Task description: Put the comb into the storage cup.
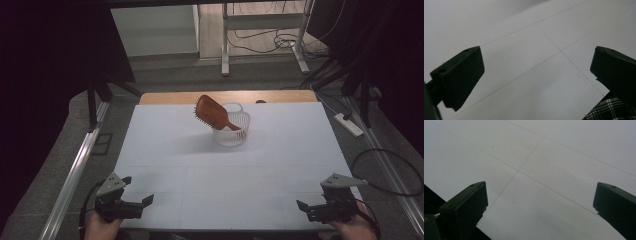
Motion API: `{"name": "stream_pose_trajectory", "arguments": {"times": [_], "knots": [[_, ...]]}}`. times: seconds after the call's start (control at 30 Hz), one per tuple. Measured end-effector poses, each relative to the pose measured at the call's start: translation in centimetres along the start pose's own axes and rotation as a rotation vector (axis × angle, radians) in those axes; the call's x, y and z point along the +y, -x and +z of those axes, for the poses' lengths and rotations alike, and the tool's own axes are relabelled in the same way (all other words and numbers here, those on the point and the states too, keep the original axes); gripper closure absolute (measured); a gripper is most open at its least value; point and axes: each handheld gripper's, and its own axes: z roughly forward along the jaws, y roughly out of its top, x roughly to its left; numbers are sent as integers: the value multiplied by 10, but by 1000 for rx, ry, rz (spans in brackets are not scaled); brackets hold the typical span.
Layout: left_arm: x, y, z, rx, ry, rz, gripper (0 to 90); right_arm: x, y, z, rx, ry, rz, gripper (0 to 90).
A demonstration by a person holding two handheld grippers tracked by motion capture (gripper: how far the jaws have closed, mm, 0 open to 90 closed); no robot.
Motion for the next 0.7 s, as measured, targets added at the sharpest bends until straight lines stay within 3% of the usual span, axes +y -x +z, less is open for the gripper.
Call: {"name": "stream_pose_trajectory", "arguments": {"times": [0.4,0.7], "knots": [[-3,2,-5,7,-13,-4,0,0,0,0,1,-1,-6,0],[-3,2,-4,-16,-45,-8,1,0,-1,1,2,-5,-12,0]]}}
